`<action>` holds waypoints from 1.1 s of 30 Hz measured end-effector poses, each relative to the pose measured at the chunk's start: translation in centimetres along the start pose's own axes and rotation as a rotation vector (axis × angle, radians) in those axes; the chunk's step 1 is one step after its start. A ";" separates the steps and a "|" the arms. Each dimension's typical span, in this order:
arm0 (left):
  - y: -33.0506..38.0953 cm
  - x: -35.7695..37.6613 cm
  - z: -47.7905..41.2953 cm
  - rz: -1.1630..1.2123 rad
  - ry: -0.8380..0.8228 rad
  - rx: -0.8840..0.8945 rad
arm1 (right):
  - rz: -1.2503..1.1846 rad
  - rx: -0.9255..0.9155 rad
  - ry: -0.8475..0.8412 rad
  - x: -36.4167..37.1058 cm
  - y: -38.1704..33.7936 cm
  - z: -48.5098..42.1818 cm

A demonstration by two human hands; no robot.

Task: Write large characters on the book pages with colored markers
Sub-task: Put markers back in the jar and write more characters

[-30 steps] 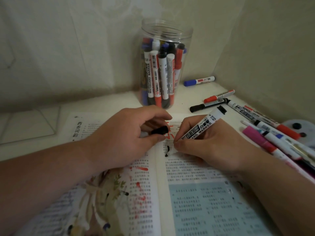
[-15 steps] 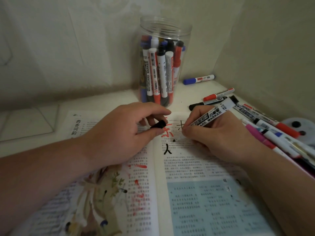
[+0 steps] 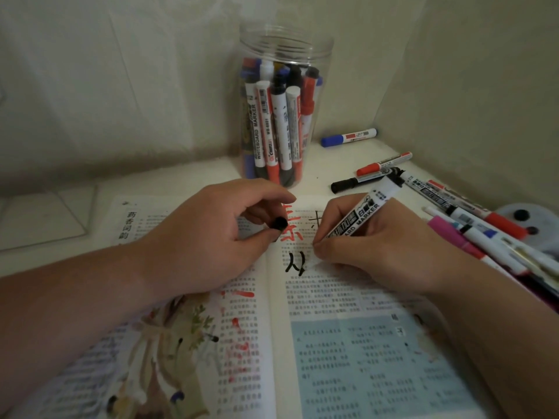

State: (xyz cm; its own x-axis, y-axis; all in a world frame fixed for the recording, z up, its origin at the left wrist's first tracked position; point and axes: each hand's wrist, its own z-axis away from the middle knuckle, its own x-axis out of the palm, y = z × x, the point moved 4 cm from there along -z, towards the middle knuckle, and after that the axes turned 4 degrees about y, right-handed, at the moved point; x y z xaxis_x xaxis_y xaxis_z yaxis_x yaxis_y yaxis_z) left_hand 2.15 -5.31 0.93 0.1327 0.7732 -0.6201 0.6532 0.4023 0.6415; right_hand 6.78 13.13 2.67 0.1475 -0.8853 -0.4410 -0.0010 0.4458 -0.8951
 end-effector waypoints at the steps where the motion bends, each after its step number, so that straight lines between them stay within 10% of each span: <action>1: 0.0 0.0 0.0 0.003 -0.004 0.007 | 0.001 -0.005 0.022 -0.2 0.1 -0.1; 9: 0.3 0.1 -0.1 0.030 -0.014 -0.007 | 0.079 0.013 0.002 -0.7 0.9 -0.6; 15: 1.0 0.4 0.1 0.101 -0.116 -0.033 | -0.371 -0.197 0.162 -1.6 0.8 -0.8; 33: 1.5 1.0 0.1 0.224 -0.150 -0.057 | 0.165 -0.260 0.078 1.0 -0.2 -0.3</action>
State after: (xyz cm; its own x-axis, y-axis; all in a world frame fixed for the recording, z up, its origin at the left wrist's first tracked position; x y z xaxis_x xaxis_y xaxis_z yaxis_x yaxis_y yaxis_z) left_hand 3.36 -4.01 1.26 0.3808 0.7662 -0.5175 0.5530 0.2599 0.7916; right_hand 6.63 12.06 2.38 0.0475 -0.8156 -0.5767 -0.2730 0.5447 -0.7929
